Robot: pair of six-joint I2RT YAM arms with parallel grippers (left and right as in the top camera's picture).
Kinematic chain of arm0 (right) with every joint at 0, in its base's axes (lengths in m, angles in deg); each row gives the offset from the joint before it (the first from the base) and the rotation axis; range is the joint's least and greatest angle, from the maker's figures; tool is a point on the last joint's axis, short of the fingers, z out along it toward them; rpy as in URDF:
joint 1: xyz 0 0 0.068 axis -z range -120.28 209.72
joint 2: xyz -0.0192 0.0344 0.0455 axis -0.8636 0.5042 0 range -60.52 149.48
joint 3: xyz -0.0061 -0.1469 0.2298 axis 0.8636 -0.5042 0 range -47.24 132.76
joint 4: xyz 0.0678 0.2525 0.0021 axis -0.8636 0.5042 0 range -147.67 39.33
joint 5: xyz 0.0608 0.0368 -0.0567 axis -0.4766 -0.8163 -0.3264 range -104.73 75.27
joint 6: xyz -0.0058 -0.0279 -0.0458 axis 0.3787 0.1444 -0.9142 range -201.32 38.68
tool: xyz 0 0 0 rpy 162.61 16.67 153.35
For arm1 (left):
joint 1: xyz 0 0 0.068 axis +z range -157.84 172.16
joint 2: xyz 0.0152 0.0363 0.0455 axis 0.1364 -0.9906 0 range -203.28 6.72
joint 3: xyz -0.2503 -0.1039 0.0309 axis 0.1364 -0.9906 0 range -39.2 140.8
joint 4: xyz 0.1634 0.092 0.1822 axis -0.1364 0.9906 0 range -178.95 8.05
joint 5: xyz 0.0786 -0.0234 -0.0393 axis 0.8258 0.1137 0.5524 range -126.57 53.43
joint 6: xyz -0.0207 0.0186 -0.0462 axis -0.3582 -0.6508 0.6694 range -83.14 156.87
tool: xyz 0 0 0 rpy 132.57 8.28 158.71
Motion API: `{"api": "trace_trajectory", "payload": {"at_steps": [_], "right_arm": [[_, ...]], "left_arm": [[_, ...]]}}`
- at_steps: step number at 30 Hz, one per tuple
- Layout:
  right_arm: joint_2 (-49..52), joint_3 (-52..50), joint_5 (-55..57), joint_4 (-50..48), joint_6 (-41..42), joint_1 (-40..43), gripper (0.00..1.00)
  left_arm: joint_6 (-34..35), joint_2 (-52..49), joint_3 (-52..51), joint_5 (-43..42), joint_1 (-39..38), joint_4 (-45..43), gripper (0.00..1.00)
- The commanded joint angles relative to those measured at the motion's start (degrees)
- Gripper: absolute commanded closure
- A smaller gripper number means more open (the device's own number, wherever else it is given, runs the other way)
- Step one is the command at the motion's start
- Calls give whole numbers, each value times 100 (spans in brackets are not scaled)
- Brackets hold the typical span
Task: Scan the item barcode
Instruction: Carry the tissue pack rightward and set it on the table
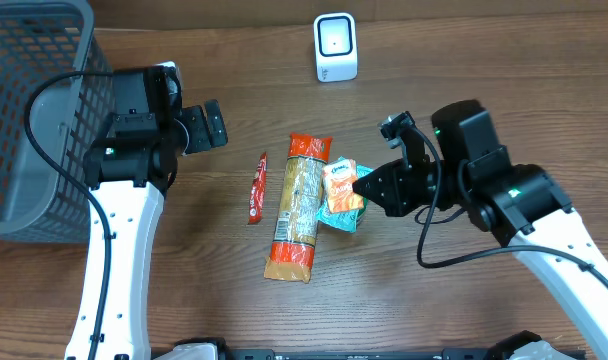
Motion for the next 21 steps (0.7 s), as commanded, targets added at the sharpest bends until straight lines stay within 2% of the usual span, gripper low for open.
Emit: {"api": "trace_trajectory", "payload": {"at_steps": [1,7,12,16,19,21], "right_arm": [[-72,149,-1128,26,-455,269,96],[-72,149,-1099,317,-625,555,96],[-66,146,-20,1023,-619,887,96],[-33,144,66,1307,-597,1069,96],[31,85,221,1335,-256,1141,96],[120,35,761,1399,57,1176,96]], "left_arm": [[-72,-31,33,74,0,-7,0],[-72,-31,33,74,0,-7,0],[-72,-31,33,74,0,-7,0],[-72,-31,33,74,0,-7,0],[-72,-31,33,74,0,-7,0],[-72,-31,33,74,0,-7,0]]}}
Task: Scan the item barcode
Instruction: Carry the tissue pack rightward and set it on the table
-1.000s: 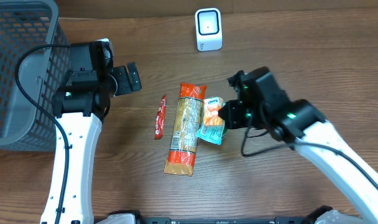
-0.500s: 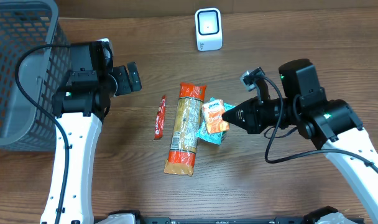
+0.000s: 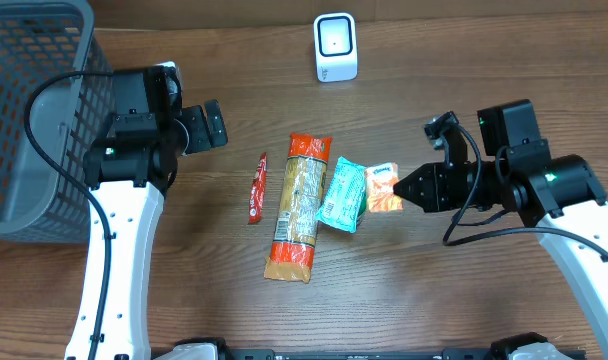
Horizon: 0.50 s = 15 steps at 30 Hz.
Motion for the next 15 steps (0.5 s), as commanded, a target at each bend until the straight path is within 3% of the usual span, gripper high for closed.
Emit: {"api": "trace_trajectory", "payload": {"at_steps": [1,4,15], "right_arm": [[166,7,1032,70,566,74,96],[343,-81,1561,48,695,74,96],[1281,-258,1659,118,693,444,96]], "left_arm": [[-70,-31,33,72,0,-4,0],[-70,-31,33,72,0,-4,0],[-70,-31,33,72,0,-4,0]]}}
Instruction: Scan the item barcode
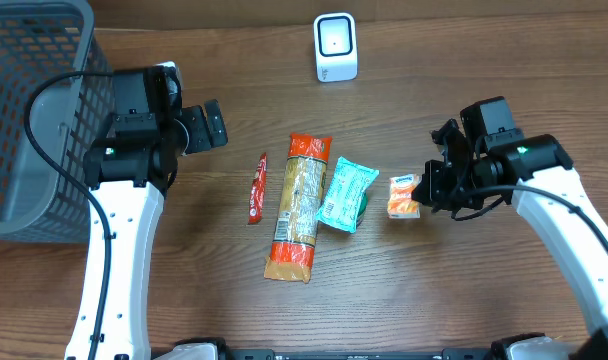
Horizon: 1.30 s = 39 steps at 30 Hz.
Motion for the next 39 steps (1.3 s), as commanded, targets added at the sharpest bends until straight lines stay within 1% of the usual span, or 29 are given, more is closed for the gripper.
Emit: {"api": "trace_trajectory", "payload": {"at_steps": [1,4,9,18,21,22,24,26,29,36,39], "right_arm": [[284,-245,188,-299,13,345,96],[452,-544,175,-765,-105,496,96],[520,-1104,192,-1620,-181,509,96],[525,-1720,896,-2490,-177,509,96],[525,-1832,1073,-2640,-175,509,96],[525,-1847,1097,-2658,-177,509,89],[525,-1851,1137,-2660,-175,509,61],[525,-1840,1132,-2664,-175,509,52],[522,-1650,1128,-2507,-173,509,50],[522,-647,807,-1338,-155,415,53],[525,-566,837,-1285,-155,210,55]], "left_arm": [[-72,-31,33,72,0,-4,0],[-72,-31,33,72,0,-4,0],[-72,-31,33,72,0,-4,0],[-72,-31,33,72,0,-4,0],[-72,-31,33,72,0,-4,0],[-72,-31,33,72,0,-4,0],[-72,-31,33,72,0,-4,0],[-72,-31,33,72,0,-4,0],[-72,-31,33,72,0,-4,0],[-72,-31,33,72,0,-4,0],[-72,-31,33,72,0,-4,0]]}}
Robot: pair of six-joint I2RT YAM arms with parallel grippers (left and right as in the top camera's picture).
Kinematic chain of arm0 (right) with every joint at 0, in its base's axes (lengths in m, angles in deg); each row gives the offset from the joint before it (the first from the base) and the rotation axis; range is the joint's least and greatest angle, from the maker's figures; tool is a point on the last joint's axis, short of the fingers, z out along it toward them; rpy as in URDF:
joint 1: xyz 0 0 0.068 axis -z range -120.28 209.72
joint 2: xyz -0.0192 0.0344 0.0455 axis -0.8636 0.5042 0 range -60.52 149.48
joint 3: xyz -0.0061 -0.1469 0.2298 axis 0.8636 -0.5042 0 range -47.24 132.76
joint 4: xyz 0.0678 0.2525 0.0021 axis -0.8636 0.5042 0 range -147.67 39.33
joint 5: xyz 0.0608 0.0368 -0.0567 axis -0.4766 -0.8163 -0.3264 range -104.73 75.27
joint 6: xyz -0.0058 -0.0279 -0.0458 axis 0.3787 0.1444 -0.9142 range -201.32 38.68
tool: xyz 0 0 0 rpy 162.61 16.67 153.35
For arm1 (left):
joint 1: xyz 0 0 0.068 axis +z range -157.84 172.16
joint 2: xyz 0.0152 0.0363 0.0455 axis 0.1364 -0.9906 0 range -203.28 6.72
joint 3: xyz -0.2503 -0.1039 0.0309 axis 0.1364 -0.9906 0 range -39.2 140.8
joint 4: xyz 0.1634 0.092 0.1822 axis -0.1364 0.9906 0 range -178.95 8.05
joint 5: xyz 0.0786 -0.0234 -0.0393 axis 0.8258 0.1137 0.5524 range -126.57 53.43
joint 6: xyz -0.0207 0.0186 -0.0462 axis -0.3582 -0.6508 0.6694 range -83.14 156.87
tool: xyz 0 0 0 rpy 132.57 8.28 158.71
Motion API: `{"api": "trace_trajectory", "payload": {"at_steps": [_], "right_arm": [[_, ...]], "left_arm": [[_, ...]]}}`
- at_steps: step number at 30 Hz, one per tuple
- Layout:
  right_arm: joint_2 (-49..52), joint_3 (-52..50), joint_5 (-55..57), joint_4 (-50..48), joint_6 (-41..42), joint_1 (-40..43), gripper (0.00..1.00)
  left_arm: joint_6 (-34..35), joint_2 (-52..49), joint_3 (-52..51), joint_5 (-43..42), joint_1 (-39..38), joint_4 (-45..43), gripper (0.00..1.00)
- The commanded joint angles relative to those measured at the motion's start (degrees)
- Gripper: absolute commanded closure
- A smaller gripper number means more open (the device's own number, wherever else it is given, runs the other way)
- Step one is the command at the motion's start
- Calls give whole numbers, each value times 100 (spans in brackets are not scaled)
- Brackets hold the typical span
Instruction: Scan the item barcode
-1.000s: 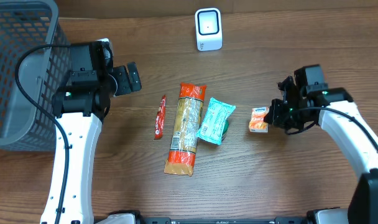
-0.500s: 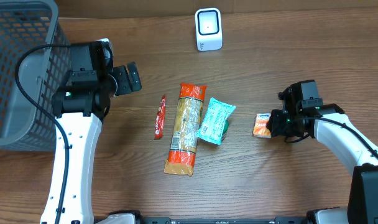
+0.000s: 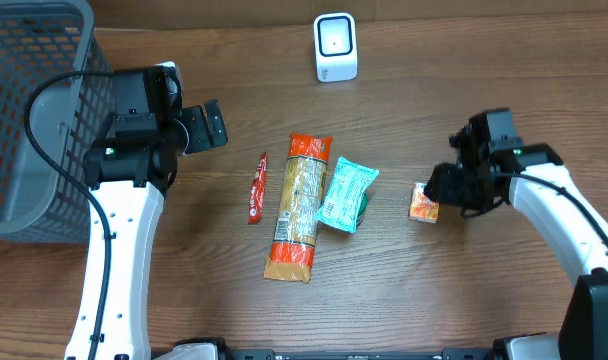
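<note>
A small orange packet (image 3: 421,204) sits right of the other items, turned so it shows narrow from above. My right gripper (image 3: 433,198) is shut on its right side. Whether the packet touches the table cannot be told. The white barcode scanner (image 3: 335,47) stands at the back centre, its lit face turned up and forward. My left gripper (image 3: 204,127) hangs open and empty at the left, next to the basket and away from all the items.
A grey mesh basket (image 3: 24,90) fills the far left corner. In the middle lie a long orange pasta packet (image 3: 299,205), a teal packet (image 3: 345,193) against its right side, and a thin red stick packet (image 3: 257,187) to its left.
My right gripper and the orange packet are a little further right, and the packet is turned, showing a narrower side. The left arm has not moved.
My right gripper first held the small orange packet on top of the teal packet. Then the packet was just right of the teal one, then further right and clear of it. Now it is further right again and rotated in the grip.
</note>
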Motion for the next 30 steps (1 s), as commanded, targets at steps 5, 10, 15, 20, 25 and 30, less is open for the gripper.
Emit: {"api": "trace_trajectory", "payload": {"at_steps": [5,10,15,20,25,30], "right_arm": [[-4,-11,291,-240,24,-461,66],[-4,-352,586,-664,61,-527,67],[-4,-761,588,-1158,57,-527,66],[-4,-990,590,-1427,57,-527,66],[-4,-1108,927,-1569,168,-527,67],[-4,-1266,1102,-1683,341,-527,67]], "left_arm": [[-72,-31,31,72,0,-4,0],[-72,-31,31,72,0,-4,0],[-72,-31,31,72,0,-4,0],[-72,-31,31,72,0,-4,0],[-72,-31,31,70,0,-4,0],[-72,-31,31,72,0,-4,0]]}}
